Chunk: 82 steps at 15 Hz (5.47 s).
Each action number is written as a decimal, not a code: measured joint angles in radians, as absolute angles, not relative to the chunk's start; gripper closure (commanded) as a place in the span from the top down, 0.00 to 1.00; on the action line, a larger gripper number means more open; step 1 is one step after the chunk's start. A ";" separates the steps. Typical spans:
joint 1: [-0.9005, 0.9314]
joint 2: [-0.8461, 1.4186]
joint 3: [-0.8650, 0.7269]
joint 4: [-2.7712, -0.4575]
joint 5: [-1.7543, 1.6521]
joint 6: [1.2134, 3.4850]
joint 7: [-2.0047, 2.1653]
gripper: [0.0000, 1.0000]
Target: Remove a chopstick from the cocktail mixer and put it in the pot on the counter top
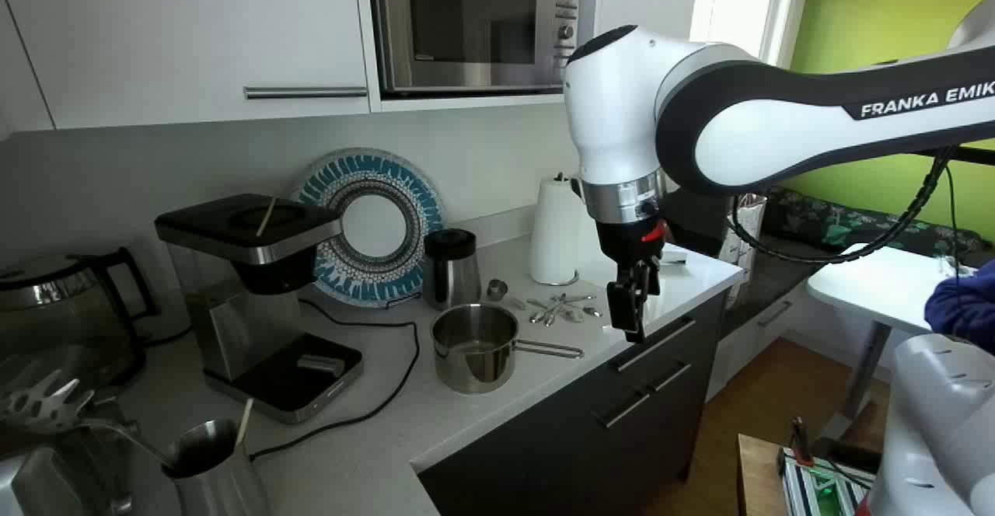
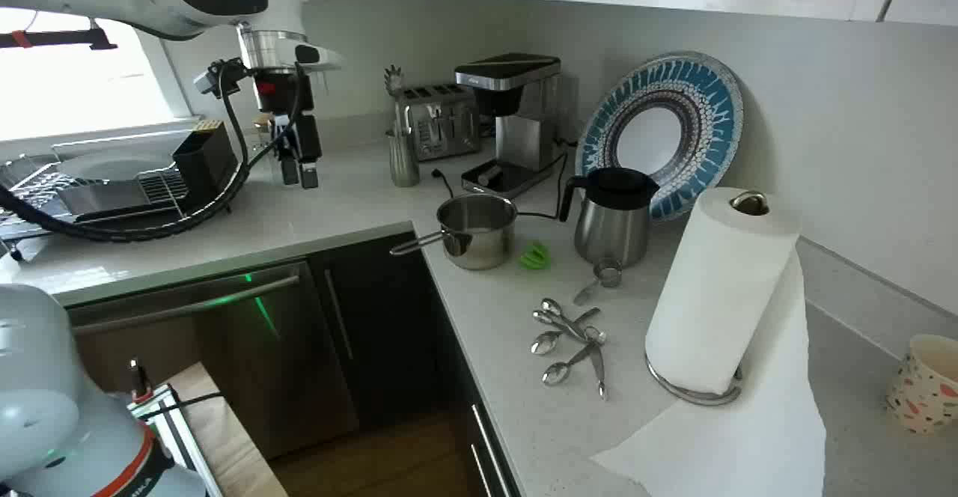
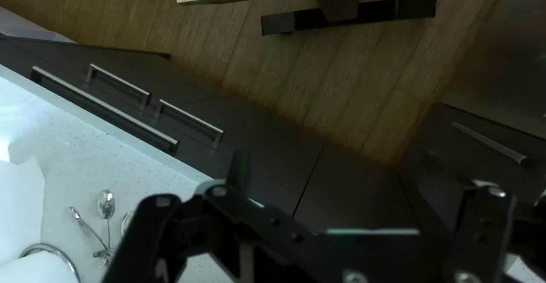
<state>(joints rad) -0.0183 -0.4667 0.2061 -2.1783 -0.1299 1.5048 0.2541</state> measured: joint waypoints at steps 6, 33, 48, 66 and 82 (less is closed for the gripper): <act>-0.012 -0.467 0.200 -2.179 -0.130 1.529 0.254 1.00; 0.165 0.113 0.230 -1.862 0.226 2.537 -0.294 1.00; -0.007 0.338 0.379 -1.698 0.724 2.628 -1.050 0.71; 0.034 0.462 0.334 -1.536 0.681 2.484 -1.069 0.02; 0.039 0.307 0.275 -1.358 0.459 2.296 -0.862 0.02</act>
